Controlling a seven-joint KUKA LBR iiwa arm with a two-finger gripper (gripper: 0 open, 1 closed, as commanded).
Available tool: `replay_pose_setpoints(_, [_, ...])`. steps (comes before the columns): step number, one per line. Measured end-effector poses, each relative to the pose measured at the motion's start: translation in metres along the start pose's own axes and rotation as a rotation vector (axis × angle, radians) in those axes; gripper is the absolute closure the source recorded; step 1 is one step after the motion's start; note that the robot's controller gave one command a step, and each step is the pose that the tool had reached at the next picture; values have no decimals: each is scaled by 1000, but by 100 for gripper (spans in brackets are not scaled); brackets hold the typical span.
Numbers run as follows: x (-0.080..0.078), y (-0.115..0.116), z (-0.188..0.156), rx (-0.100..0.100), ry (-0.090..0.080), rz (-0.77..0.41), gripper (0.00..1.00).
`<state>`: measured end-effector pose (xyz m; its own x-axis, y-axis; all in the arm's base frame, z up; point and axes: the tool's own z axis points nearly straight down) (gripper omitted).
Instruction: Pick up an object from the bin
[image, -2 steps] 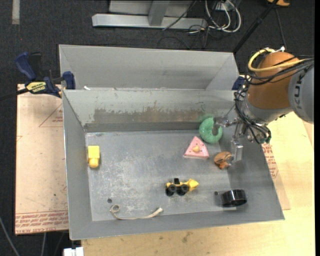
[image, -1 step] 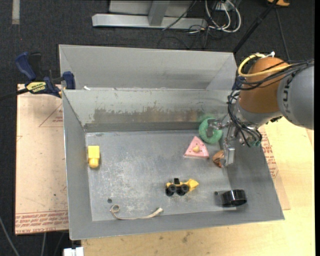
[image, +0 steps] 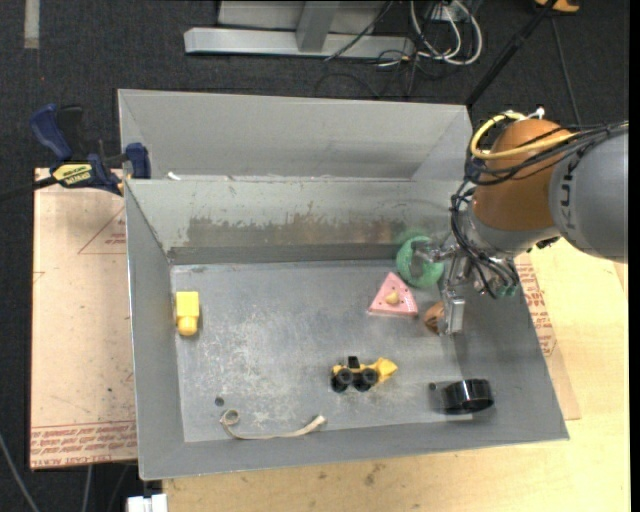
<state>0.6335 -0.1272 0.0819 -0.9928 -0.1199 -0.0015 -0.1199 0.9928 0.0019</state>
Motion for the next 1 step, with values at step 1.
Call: replay_pose_setpoints(1, [-2, 36, 8, 3, -4, -125, 0])
